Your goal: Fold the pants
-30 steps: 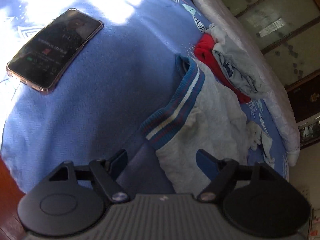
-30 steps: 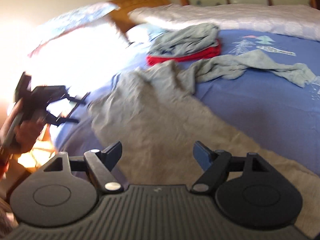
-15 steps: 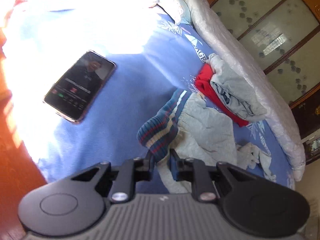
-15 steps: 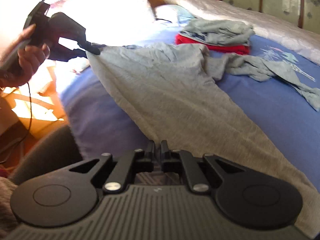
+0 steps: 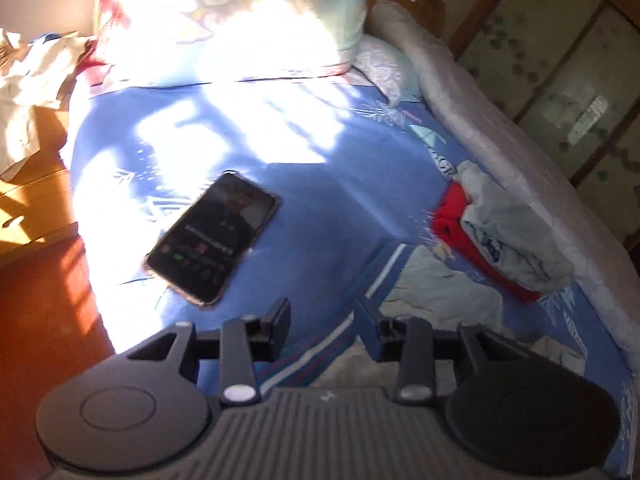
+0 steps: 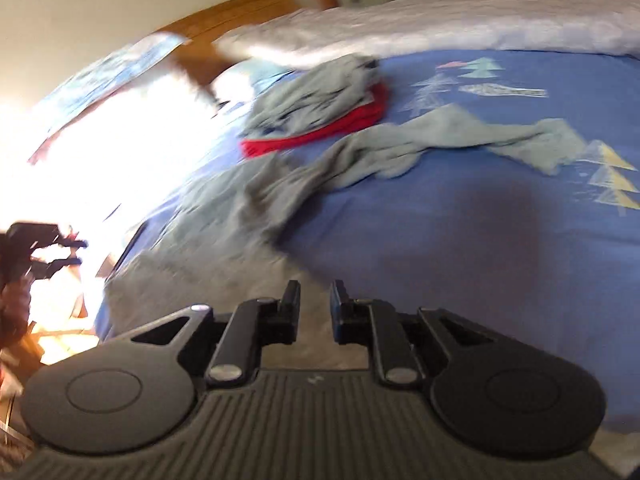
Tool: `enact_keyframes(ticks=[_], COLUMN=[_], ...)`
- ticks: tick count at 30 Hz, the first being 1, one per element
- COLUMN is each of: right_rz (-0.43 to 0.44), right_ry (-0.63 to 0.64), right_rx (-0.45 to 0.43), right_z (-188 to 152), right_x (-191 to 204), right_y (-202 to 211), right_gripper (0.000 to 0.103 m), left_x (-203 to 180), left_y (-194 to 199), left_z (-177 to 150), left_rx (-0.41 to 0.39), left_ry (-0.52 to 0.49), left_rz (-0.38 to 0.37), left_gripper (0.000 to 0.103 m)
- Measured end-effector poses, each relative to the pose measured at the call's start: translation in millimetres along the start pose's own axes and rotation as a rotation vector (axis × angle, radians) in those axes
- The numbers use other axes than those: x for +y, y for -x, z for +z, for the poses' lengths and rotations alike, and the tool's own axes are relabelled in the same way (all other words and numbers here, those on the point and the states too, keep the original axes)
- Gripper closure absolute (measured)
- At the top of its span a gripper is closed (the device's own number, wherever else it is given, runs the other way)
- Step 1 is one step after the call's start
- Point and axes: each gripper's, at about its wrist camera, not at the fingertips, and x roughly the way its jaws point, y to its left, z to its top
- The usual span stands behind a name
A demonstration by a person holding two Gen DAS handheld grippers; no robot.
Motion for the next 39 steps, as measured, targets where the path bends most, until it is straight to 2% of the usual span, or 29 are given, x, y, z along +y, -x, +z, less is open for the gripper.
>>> enact_keyframes(ticks=[3, 6, 9, 12, 13, 14, 15, 18, 19, 20, 22, 25, 28, 30, 33, 35, 37, 38, 39], right_rz=[-0.137, -0.183, -0.198, -0.191, -0.192, -0.203, -0.225, -0.261, -0.255, -0.258, -0.308, -0.242, -0.153, -0.16, -0.17, -0.236, -0.33, -0.384, -0.441], right_ry=[-0.194, -0.402, -0.581, -0.733, -0.764, -0.784, -0.802, -0.857, -0.865, -0.865, -0.82, -0.719, -0.642, -0.609, -0.636, -0.677, -0.703, -0.725, -0.749], right_rx=[-0.073, -0.148, -0.182, -0.167, -0.152, -0.132, -0.11, -0.058, -0.046, -0.034, -0.036, -0.208, -0.401, -0.474, -0.488, -0.435, -0.358, -0.312, -0.262], right_z=[43.7, 83.2, 115.5, 135.6, 140.5, 145.0, 148.4, 151.2, 151.8, 152.5, 158.2, 180.2, 193.9, 187.0, 151.3, 116.0, 79.2, 62.4, 47.3], right_x=[-58.7, -114.6, -160.3, -197.6, -206.4, -214.1, -220.8, -238.3, -242.4, -244.1, -239.2, -226.7, -219.4, -221.2, -238.3, -252.8, -267.9, -276.3, -285.3], right_y=[-3.2, -14.2, -37.4, -68.1, -80.2, -92.7, -103.6, -132.9, -141.4, -148.2, -149.1, -106.3, -34.2, 8.0, 51.1, 64.7, 60.3, 54.1, 50.5], right_gripper=[0.082, 0.082, 0.082, 0.079, 0.071, 0.063, 0.06, 0.057, 0.061, 0.091, 0.099, 0.099, 0.099, 0.099, 0.099, 0.099, 0.099, 0.093, 0.093], left_x=[-61.6, -119.1, -154.6, -168.0, -168.6, -167.8, -166.7, -160.2, -157.8, -154.9, -151.3, -147.8, -141.2, -136.4, -133.2, -136.0, -144.0, -148.7, -155.6], left_y=[-28.5, -64.2, -102.6, -134.7, -142.8, -150.0, -152.8, -154.7, -154.6, -154.1, -152.9, -150.6, -146.9, -141.6, -134.8, -132.7, -133.5, -135.3, -137.2], left_z=[-11.7, -40.0, -69.9, -98.1, -103.7, -106.6, -109.5, -111.0, -107.9, -106.8, -104.1, -100.8, -97.5, -95.2, -89.1, -79.8, -64.2, -56.2, -47.4], left_rx=[0.049, 0.103, 0.189, 0.254, 0.275, 0.295, 0.304, 0.299, 0.301, 0.302, 0.303, 0.304, 0.307, 0.306, 0.306, 0.297, 0.269, 0.256, 0.243], left_ry=[-0.152, -0.306, -0.379, -0.422, -0.424, -0.42, -0.416, -0.415, -0.413, -0.41, -0.402, -0.382, -0.353, -0.328, -0.304, -0.305, -0.323, -0.331, -0.346], left_rz=[-0.11, -0.213, -0.309, -0.311, -0.306, -0.305, -0.307, -0.32, -0.326, -0.331, -0.332, -0.335, -0.352, -0.376, -0.403, -0.41, -0.394, -0.377, -0.367], left_gripper=[0.065, 0.065, 0.065, 0.065, 0.065, 0.065, 0.065, 0.065, 0.065, 0.065, 0.065, 0.065, 0.063, 0.061, 0.06, 0.06, 0.057, 0.056, 0.056])
